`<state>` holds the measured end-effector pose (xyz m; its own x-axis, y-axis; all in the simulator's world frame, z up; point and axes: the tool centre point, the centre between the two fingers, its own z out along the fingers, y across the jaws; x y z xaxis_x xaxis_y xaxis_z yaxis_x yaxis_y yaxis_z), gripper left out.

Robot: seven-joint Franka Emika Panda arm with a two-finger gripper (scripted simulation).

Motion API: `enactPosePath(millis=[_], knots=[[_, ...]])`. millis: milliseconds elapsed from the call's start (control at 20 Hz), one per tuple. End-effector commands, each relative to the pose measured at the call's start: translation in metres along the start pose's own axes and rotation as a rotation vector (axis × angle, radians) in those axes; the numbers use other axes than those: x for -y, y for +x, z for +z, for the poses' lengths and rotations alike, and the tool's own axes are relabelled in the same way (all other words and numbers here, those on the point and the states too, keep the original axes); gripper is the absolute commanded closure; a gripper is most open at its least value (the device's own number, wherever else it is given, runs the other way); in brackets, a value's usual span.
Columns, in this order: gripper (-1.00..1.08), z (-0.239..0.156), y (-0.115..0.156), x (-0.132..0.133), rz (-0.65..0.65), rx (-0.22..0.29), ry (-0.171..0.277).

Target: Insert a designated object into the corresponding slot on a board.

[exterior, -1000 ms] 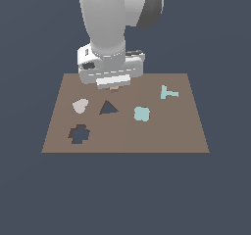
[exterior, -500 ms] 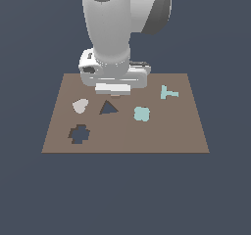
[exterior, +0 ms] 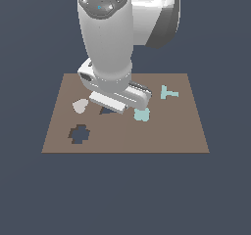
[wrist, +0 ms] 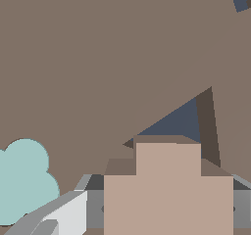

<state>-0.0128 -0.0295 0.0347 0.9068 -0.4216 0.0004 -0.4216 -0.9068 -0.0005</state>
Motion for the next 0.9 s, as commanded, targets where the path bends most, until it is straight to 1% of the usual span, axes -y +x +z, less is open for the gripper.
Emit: enactPosePath(millis=[0,400,850], knots=[[1.08,-0.001,0.014,0.004,0.109,-0.001,0.000],[1.08,-0.003,0.061,0.003,0.461,-0.001,0.000],[1.08,-0.005,0.107,-0.016,0.839,0.000,0.000]])
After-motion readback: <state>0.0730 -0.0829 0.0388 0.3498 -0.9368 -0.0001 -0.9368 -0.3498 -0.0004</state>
